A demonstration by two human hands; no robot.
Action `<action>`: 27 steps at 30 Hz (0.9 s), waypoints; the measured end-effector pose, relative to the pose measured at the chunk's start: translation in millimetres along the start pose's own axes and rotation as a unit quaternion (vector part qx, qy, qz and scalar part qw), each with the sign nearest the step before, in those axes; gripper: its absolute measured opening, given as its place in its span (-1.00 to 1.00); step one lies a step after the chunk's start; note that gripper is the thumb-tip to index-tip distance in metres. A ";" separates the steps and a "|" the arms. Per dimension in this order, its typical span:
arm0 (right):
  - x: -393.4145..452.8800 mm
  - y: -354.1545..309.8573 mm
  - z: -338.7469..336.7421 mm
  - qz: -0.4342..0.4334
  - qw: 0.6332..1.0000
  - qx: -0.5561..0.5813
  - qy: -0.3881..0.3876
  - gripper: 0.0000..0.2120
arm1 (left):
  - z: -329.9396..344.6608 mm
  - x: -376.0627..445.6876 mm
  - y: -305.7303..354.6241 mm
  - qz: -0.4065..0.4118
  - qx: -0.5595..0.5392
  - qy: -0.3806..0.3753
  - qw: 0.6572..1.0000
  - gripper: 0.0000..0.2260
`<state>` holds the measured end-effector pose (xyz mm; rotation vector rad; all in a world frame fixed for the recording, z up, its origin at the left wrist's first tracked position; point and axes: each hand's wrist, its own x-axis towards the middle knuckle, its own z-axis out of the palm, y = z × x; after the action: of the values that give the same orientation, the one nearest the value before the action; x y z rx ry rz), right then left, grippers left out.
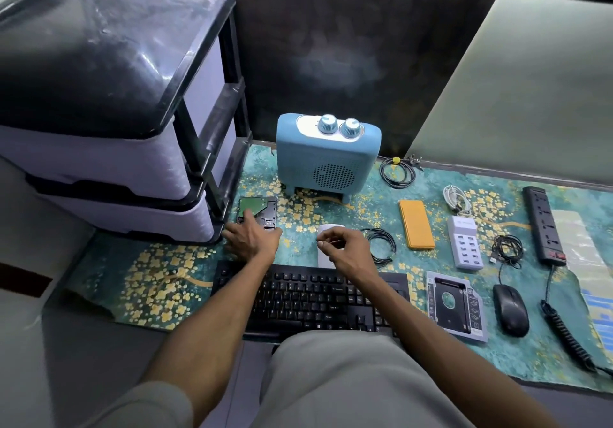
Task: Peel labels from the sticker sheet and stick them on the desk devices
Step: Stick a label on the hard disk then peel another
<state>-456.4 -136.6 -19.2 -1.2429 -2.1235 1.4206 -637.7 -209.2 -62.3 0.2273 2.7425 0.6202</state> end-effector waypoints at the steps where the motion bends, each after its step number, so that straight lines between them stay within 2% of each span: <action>1: 4.2 -2.9 1.1 -0.003 1.000 0.015 -0.002 -0.98 | -3.9 -0.6 4.0 -0.011 -0.052 -0.005 0.999 -0.31; 2: 8.6 -7.9 2.6 0.003 0.999 0.038 -0.004 -0.97 | -10.3 -1.0 8.9 -0.030 -0.134 -0.009 0.991 -0.32; 3: 12.4 -12.3 4.3 0.015 0.997 0.072 -0.007 -0.97 | -17.6 -2.9 14.3 -0.064 -0.250 -0.013 0.966 -0.37; 4: 15.1 -17.0 7.2 0.030 0.994 0.107 -0.013 -0.95 | -25.9 -5.0 18.4 -0.121 -0.381 -0.015 0.916 -0.44; 5: 17.1 -21.7 9.6 0.044 0.988 0.144 -0.020 -0.93 | -33.8 -7.3 20.7 -0.181 -0.502 -0.030 0.845 -0.48; 7: 21.9 -31.9 16.6 0.062 0.977 0.200 -0.045 -0.91 | -44.6 -11.3 15.8 -0.223 -0.646 -0.146 0.715 -0.42; 8: 23.4 -37.2 19.1 0.064 0.972 0.220 -0.059 -0.91 | -47.4 -15.9 12.1 -0.215 -0.680 -0.210 0.669 -0.41; 10: 27.4 -47.4 26.7 0.059 0.964 0.243 -0.086 -0.91 | -46.5 -19.5 3.8 -0.183 -0.718 -0.299 0.602 -0.46; 13: 30.5 -58.0 40.0 0.061 0.959 0.261 -0.094 -0.85 | -48.4 -23.3 1.3 -0.119 -0.753 -0.365 0.535 -0.39; 15: 31.5 -59.8 46.1 0.064 0.956 0.273 -0.088 -0.80 | -49.4 -24.4 2.0 -0.110 -0.756 -0.375 0.525 -0.38; 19: 34.4 -58.4 47.2 0.066 0.954 0.281 -0.074 -0.75 | -46.6 -25.1 2.1 -0.118 -0.738 -0.384 0.543 -0.42; 24: 33.4 -53.3 45.7 0.067 0.964 0.250 -0.067 -0.68 | -41.8 -22.9 4.0 -0.124 -0.734 -0.385 0.546 -0.39; 27: 33.0 -47.5 45.1 0.075 0.971 0.217 -0.062 -0.64 | -40.8 -21.6 3.9 -0.138 -0.726 -0.363 0.568 -0.58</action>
<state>-528.2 -144.2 -6.2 -1.1800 -1.6821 1.9417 -631.1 -226.5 -19.8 -0.2962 0.8154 1.8384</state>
